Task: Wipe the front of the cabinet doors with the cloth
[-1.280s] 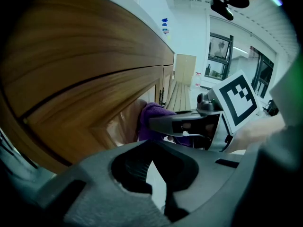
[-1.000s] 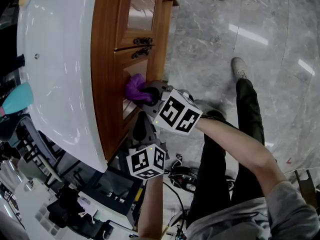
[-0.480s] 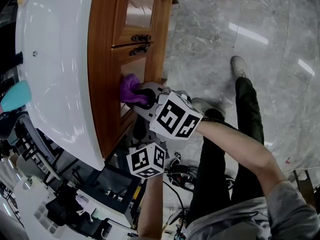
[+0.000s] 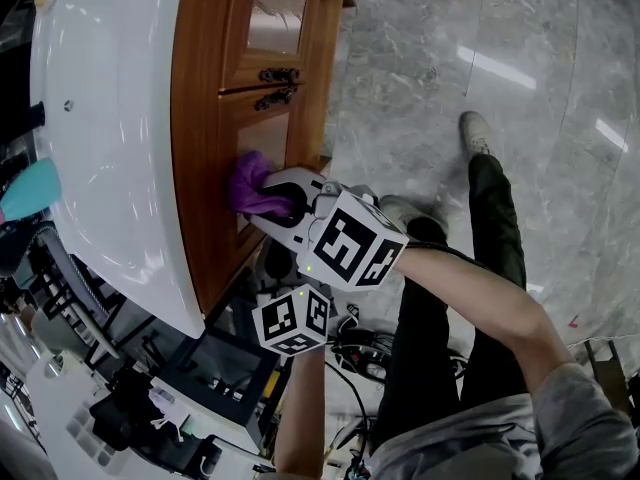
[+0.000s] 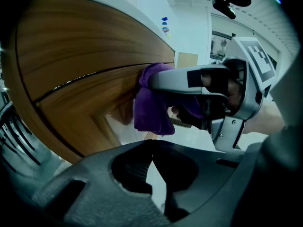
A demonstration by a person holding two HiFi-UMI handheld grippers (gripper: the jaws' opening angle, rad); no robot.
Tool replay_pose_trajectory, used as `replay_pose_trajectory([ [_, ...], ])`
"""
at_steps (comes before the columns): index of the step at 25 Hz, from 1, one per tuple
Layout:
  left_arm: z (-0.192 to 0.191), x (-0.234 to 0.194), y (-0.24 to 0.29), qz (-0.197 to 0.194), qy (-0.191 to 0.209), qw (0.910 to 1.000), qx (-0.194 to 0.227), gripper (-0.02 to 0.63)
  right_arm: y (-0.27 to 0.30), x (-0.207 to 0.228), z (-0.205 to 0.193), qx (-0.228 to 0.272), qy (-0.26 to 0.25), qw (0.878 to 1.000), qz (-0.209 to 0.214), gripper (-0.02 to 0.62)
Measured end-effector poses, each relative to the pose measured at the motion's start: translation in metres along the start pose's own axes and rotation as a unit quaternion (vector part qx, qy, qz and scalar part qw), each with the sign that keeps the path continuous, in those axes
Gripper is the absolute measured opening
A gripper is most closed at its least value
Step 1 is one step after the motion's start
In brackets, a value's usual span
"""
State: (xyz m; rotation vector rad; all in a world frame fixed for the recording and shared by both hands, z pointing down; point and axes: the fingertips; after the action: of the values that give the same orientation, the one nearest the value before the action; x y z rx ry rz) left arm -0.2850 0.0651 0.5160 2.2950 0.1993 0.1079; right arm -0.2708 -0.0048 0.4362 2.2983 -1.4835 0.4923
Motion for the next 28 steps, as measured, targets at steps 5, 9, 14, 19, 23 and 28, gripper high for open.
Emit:
replay_pose_trajectory([
  [5, 0.002, 0.001, -0.002, 0.003, -0.002, 1.0, 0.001, 0.008, -0.003, -0.01, 0.014, 0.014, -0.009, 1.0, 0.011, 0.061],
  [9, 0.002, 0.001, -0.002, 0.007, -0.003, 1.0, 0.002, 0.008, -0.012, -0.012, 0.018, 0.021, -0.015, 1.0, 0.015, 0.061],
  [14, -0.004, 0.001, -0.004, 0.013, -0.009, 0.9999, -0.001, 0.008, -0.038, -0.001, 0.005, 0.026, 0.0, 1.0, -0.004, 0.061],
  [19, -0.013, 0.001, -0.004, 0.016, -0.014, 0.9997, -0.006, 0.008, -0.057, 0.002, -0.013, 0.011, 0.031, 0.999, -0.016, 0.061],
  [23, -0.016, 0.003, -0.003, 0.018, -0.017, 0.9997, -0.007, 0.008, -0.064, 0.002, -0.025, 0.001, 0.036, 0.999, -0.017, 0.061],
  [28, -0.017, 0.002, 0.0, 0.018, -0.02, 0.9996, -0.006, 0.008, -0.067, 0.011, -0.061, -0.031, 0.045, 0.998, -0.026, 0.061],
])
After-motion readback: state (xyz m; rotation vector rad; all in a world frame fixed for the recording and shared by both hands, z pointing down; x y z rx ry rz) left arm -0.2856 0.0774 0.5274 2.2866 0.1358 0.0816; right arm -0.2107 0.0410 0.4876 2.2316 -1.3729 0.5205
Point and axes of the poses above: the fingertips, and each gripper's own axes: y forward along the fingers, x to its right, z out of its top, and after that the axes turned 1 degree about z, right-handed
